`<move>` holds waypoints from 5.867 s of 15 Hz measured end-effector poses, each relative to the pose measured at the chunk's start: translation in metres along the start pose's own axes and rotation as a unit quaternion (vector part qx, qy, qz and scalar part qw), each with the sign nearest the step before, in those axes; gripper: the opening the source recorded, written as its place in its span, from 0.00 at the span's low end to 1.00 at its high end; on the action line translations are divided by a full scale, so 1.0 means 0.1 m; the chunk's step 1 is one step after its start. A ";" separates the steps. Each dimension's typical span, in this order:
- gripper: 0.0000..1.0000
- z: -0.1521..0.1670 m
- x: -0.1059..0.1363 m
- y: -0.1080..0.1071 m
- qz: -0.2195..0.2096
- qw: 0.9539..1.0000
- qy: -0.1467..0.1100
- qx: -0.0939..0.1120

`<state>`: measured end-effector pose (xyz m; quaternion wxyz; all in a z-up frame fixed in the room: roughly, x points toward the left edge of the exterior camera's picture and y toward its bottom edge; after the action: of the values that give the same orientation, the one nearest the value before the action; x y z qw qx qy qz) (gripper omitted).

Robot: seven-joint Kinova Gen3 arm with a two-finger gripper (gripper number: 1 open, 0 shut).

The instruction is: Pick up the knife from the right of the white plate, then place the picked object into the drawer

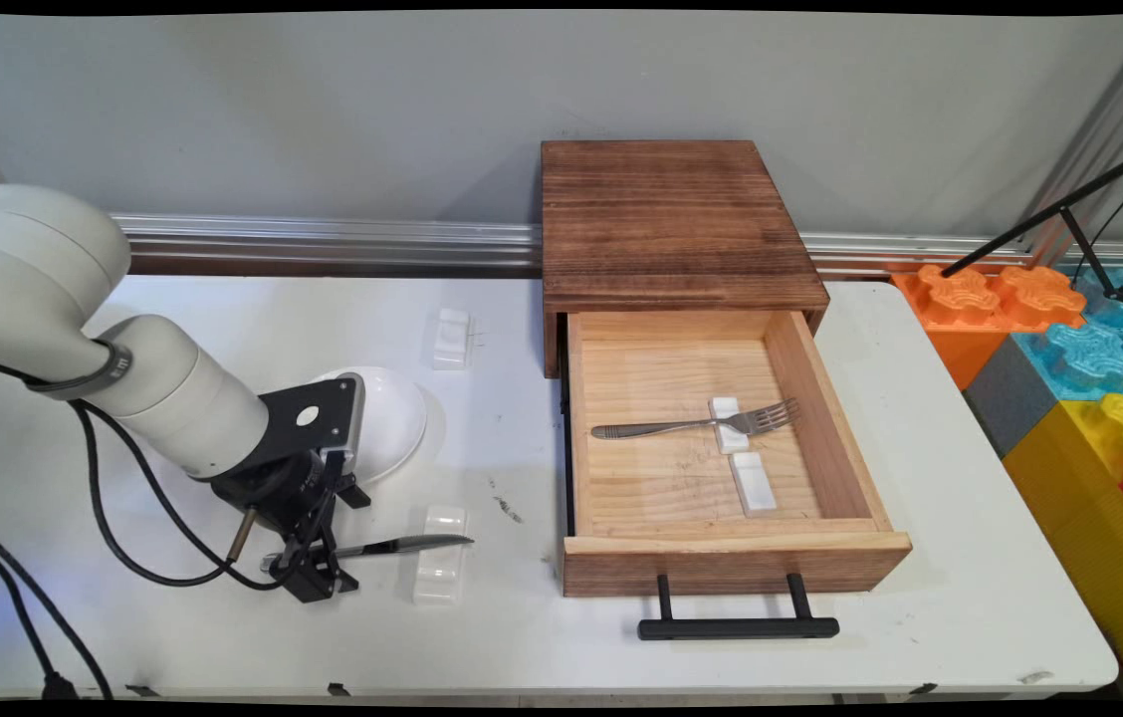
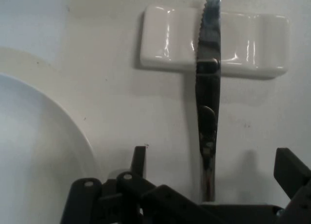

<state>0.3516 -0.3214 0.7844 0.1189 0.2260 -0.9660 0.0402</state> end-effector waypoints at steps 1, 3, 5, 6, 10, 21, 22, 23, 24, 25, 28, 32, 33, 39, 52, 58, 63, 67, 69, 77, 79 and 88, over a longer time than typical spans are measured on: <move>1.00 0.01 0.00 0.00 0.000 1.000 0.000 0.000; 1.00 0.02 -0.01 -0.01 -0.001 1.000 0.000 0.001; 1.00 0.03 -0.01 -0.01 -0.001 1.000 0.001 0.002; 1.00 0.04 -0.01 -0.02 -0.002 1.000 0.001 0.002; 1.00 0.06 -0.01 -0.03 -0.003 1.000 0.001 0.002; 0.00 0.05 -0.05 -0.05 0.001 1.000 -0.008 -0.003; 0.00 0.05 -0.05 -0.05 0.002 1.000 -0.009 -0.004; 0.00 0.04 -0.06 -0.05 0.002 1.000 -0.010 -0.005; 0.00 0.03 -0.07 -0.05 0.003 1.000 -0.011 -0.006; 0.00 0.01 -0.08 -0.06 0.004 1.000 -0.012 -0.008; 0.00 -0.03 -0.09 -0.06 0.007 1.000 -0.012 -0.011; 0.00 -0.10 -0.05 -0.07 0.010 1.000 -0.003 -0.018; 0.00 -0.14 -0.02 -0.08 0.011 1.000 0.001 -0.021; 0.00 -0.37 0.15 -0.16 0.015 0.999 0.024 -0.029; 0.00 -1.23 1.16 -0.52 0.040 0.993 0.109 -0.034; 0.00 -1.33 1.91 -0.46 0.050 0.991 0.122 -0.032; 0.00 -1.25 2.60 -0.31 0.050 0.992 0.108 -0.029; 0.00 -1.13 2.99 -0.26 0.044 0.994 0.099 -0.029; 0.00 -1.01 3.17 -0.26 0.040 0.994 0.094 -0.031; 0.00 -0.46 3.43 -0.37 0.033 0.995 0.082 -0.042; 0.00 -0.33 3.48 -0.40 0.034 0.995 0.080 -0.043; 0.00 0.09 3.47 -0.52 0.036 0.996 0.065 -0.048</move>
<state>0.0709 -0.5179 0.8627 0.1911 0.1821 -0.9645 0.0126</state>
